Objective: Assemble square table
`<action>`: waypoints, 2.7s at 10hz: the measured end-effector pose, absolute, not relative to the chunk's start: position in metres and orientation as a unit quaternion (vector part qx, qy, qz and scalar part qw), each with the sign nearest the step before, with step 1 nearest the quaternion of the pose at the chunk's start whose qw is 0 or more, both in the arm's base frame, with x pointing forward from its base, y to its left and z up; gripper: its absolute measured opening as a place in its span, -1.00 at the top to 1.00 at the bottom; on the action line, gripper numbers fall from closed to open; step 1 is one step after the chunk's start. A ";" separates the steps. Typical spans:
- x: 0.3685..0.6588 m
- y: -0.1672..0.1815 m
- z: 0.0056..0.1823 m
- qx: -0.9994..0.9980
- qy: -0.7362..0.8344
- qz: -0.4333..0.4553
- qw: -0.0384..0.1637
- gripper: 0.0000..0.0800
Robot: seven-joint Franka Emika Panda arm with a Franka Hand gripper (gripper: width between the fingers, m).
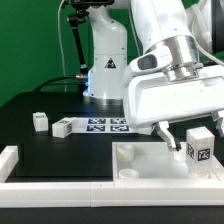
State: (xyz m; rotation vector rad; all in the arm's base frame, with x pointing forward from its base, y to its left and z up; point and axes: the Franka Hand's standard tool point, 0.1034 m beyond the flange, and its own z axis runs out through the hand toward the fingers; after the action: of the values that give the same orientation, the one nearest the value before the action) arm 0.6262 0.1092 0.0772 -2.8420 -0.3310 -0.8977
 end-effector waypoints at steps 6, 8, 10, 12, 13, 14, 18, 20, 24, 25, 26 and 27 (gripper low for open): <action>0.649 0.117 0.104 -0.973 -0.098 -0.155 0.140 -0.62; 0.649 0.123 0.108 -0.980 -0.089 -0.091 0.155 -0.62; 0.641 0.129 0.109 -0.980 -0.105 -0.029 0.167 -0.62; 0.644 0.115 0.100 -0.980 -0.116 -0.036 0.160 -0.62; 0.645 0.107 0.101 -0.986 -0.091 -0.019 0.141 -0.62; 0.646 0.113 0.104 -0.991 -0.044 -0.010 0.129 -0.62; 0.644 0.120 0.101 -0.991 -0.035 -0.006 0.129 -0.62; 0.642 0.115 0.093 -0.991 -0.025 0.014 0.128 -0.62; 0.647 0.118 0.084 -0.991 -0.006 0.027 0.131 -0.59; 0.647 0.119 0.084 -0.991 -0.001 0.028 0.131 -0.59; 0.647 0.120 0.084 -0.990 0.035 0.032 0.133 -0.17; 0.648 0.120 0.085 -0.989 0.063 0.035 0.132 -0.17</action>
Offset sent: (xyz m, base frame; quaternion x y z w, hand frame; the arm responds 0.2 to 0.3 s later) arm 0.0340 -0.0222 0.0226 -0.0103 -0.0497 -0.0264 0.9984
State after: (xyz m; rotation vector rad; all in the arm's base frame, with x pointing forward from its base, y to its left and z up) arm 0.6480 0.1199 0.0851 -2.8694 0.1839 0.1003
